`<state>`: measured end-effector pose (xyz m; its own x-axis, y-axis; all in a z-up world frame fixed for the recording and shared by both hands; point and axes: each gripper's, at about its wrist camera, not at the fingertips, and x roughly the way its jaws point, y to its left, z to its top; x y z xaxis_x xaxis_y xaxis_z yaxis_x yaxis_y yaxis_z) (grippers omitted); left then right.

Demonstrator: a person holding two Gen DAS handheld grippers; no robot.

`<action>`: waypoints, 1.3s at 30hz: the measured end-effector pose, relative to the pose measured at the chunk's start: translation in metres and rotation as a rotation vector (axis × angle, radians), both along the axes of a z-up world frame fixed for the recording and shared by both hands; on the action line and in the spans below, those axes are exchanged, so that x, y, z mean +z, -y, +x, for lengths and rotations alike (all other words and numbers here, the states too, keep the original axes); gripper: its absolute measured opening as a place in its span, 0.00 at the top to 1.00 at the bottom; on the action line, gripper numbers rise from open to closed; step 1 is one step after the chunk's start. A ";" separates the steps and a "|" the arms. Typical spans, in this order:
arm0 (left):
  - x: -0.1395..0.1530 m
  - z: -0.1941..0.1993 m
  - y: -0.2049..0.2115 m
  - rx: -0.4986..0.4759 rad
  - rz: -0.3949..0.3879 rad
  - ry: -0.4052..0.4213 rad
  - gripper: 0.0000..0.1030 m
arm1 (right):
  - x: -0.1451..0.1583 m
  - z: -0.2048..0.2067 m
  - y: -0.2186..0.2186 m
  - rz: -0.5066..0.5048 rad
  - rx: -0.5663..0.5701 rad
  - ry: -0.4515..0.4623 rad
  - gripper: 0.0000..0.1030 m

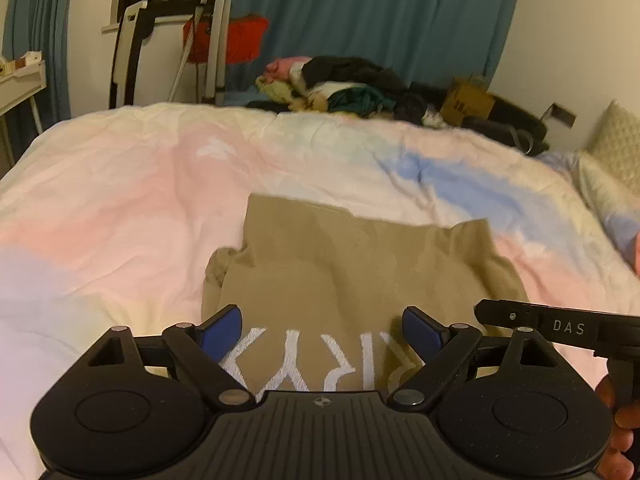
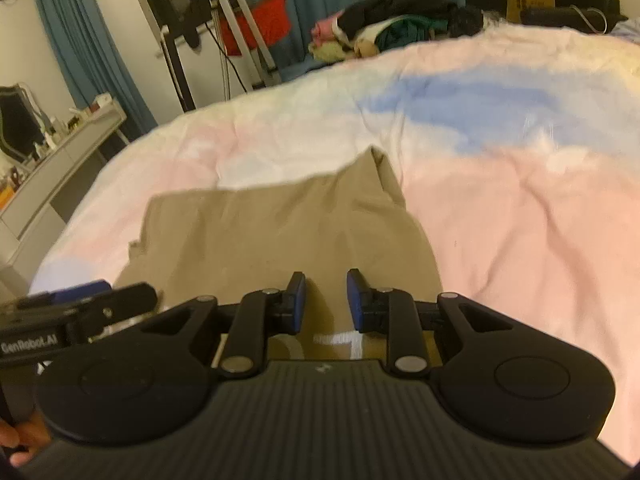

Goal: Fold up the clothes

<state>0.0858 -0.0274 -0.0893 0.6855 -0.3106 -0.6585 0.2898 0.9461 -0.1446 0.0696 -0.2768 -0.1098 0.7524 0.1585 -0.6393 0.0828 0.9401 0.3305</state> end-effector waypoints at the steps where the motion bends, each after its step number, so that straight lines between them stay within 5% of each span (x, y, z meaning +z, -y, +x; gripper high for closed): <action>1: 0.003 -0.004 -0.001 0.001 -0.009 0.005 0.17 | -0.001 -0.001 0.002 0.015 -0.005 -0.005 0.74; 8: 0.022 -0.036 -0.015 -0.013 -0.110 0.036 0.13 | 0.031 -0.035 0.011 0.172 -0.014 0.086 0.72; 9: 0.024 -0.040 -0.017 -0.011 -0.123 0.039 0.12 | 0.032 -0.039 0.013 0.226 -0.014 0.083 0.62; 10: 0.025 -0.043 -0.020 -0.007 -0.143 0.039 0.11 | 0.031 -0.041 0.016 0.284 -0.014 0.076 0.41; 12: 0.027 -0.045 -0.025 0.010 -0.188 0.033 0.05 | 0.029 -0.047 0.020 0.395 -0.014 0.062 0.20; 20: 0.023 -0.038 -0.041 0.052 -0.406 -0.054 0.00 | -0.017 -0.050 0.029 0.829 -0.045 -0.153 0.21; 23: 0.012 -0.030 -0.045 0.052 -0.525 -0.145 0.00 | -0.044 -0.048 0.036 0.954 -0.148 -0.234 0.21; 26: -0.002 -0.023 -0.045 0.045 -0.636 -0.240 0.00 | -0.060 -0.051 0.045 0.956 -0.293 -0.282 0.21; 30: -0.020 -0.017 -0.037 -0.002 -0.745 -0.347 0.00 | -0.072 -0.053 0.052 1.020 -0.392 -0.249 0.21; 34: -0.037 -0.009 -0.023 -0.062 -0.807 -0.456 0.00 | -0.073 -0.038 0.046 1.015 -0.398 -0.229 0.42; 39: -0.049 -0.003 -0.012 -0.072 -0.773 -0.508 0.00 | -0.061 -0.032 0.046 0.927 -0.371 -0.189 0.76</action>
<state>0.0833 -0.0159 -0.1382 0.3334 -0.8189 -0.4672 0.0729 0.5165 -0.8532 0.0379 -0.3228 -0.1705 0.7541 0.4295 -0.4968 0.4437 0.2245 0.8676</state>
